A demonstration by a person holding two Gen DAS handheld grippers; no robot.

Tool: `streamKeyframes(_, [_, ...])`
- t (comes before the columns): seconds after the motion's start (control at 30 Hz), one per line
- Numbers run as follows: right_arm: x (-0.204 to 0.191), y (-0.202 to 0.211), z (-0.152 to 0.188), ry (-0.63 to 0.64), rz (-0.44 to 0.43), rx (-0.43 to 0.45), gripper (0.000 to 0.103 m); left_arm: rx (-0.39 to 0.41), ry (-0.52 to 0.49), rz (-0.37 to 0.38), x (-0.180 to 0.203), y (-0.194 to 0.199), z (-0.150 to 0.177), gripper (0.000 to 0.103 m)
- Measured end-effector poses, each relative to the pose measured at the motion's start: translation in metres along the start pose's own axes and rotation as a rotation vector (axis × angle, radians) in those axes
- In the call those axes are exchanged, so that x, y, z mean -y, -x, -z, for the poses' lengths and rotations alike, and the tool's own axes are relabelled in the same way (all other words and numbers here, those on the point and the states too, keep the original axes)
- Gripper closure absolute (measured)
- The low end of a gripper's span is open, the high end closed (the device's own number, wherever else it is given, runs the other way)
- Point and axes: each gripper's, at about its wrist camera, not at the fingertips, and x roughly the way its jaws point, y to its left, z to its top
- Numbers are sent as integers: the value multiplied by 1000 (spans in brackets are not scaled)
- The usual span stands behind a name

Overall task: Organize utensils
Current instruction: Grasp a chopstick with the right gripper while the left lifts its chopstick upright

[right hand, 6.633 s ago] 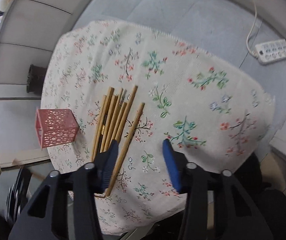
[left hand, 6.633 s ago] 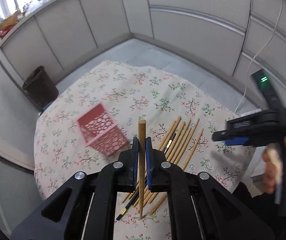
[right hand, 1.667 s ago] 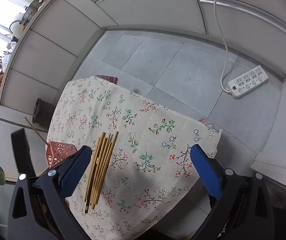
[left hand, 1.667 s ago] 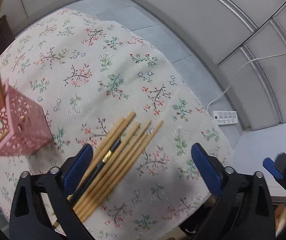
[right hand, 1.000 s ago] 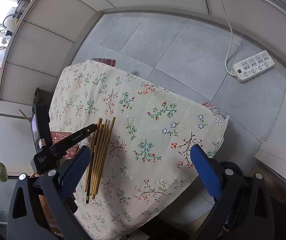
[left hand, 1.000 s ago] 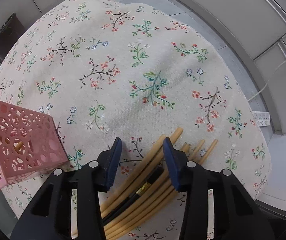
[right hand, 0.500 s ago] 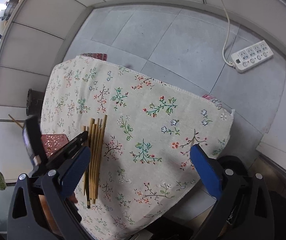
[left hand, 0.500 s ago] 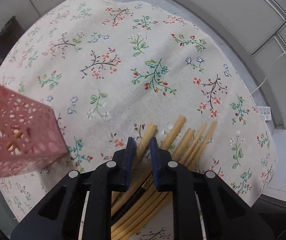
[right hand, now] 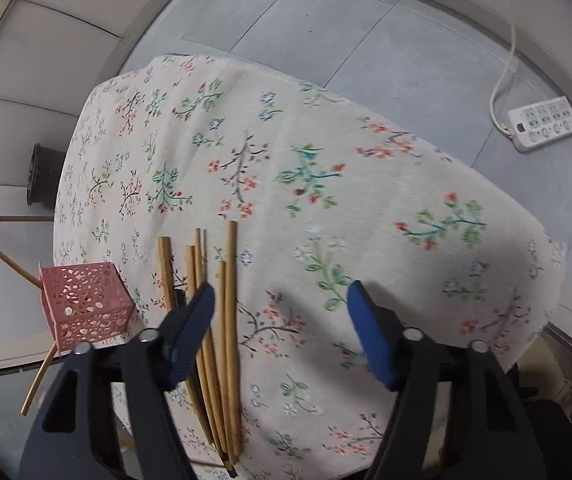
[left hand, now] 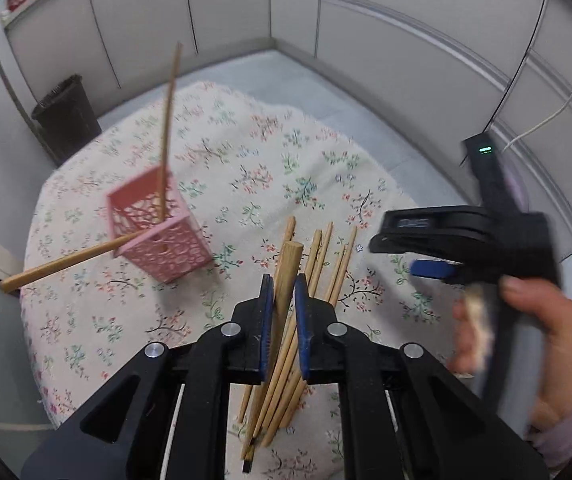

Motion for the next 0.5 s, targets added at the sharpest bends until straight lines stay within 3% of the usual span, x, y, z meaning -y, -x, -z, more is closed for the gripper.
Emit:
streamKeyframes(0.1, [-8,-11,-2,-5,14,-14,67,70,4,-10,0,33,6,94])
streamKeyframes(0.33, [-22,-25,-11,-36,46,21,68,171,17,15,-5,74,14,94])
streamKeyframes(0.43, [-34,-28,-15,-10,104,50,72,189,21,26,-9,80,15,95])
streamKeyframes(0.5, [-39,-32,-13,8,144,71,97,200,34,29,-12,84,15,95])
